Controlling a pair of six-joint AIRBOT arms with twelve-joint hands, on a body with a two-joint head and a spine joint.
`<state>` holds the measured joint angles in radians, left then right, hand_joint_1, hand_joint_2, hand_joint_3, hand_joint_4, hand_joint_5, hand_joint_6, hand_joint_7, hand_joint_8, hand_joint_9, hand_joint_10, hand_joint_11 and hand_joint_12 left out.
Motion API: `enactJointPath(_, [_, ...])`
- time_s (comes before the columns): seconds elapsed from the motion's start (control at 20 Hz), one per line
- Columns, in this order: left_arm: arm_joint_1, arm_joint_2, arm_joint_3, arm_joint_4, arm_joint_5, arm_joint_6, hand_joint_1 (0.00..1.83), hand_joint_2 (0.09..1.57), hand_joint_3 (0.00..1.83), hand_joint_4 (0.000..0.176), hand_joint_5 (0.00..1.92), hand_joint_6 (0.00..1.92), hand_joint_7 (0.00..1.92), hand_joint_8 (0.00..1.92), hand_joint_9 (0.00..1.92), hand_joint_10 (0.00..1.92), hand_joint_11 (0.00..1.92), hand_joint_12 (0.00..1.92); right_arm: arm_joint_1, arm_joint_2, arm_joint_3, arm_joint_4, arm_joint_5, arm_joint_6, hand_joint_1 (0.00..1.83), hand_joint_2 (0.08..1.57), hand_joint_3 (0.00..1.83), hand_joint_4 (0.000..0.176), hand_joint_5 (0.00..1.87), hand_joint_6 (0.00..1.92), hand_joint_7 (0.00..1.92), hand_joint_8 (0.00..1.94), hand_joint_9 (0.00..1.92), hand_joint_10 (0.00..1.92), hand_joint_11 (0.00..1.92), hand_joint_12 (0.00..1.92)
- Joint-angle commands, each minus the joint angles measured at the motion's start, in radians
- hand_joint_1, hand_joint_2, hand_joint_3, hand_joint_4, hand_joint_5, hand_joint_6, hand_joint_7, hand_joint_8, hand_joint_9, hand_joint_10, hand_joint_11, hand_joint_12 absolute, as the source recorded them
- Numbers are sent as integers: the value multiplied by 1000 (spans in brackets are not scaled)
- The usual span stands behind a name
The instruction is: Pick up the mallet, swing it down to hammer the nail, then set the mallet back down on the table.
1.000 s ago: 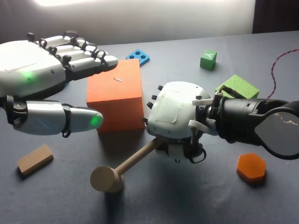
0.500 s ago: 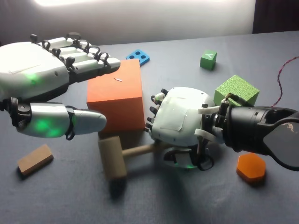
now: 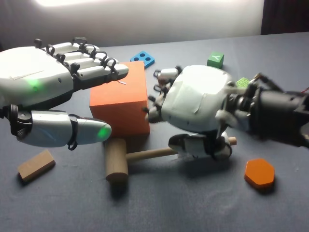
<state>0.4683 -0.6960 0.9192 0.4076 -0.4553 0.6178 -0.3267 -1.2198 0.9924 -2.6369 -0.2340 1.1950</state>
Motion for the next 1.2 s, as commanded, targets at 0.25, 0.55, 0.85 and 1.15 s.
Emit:
enactJointPath(0.25, [-17,9,-13,-25,-96,-5,0,1289,0,0,52,3,91,2,108,2,0,216,76,153,-113,50,-46,44,474,1297,0,0,474,0,512,0,489,0,92,1057])
enactJointPath(0.55, [-18,11,-37,-25,-73,2,0,1312,0,0,459,206,530,505,348,893,0,1416,123,324,-231,154,52,42,727,1099,0,0,819,98,831,318,734,565,418,1287])
enactJointPath(0.85, [-27,9,-52,-25,-67,4,25,1312,0,0,861,1920,946,1921,838,1921,754,1921,155,373,-244,228,131,18,531,1111,4,0,729,1919,827,1940,872,1921,986,1921])
enactJointPath(1.15, [-78,-8,-68,-25,-33,28,632,1323,9,170,1542,1921,1639,1921,1711,1921,1774,1921,123,388,-267,228,82,-54,527,1390,13,26,1529,1921,1646,1941,1678,1921,1734,1921])
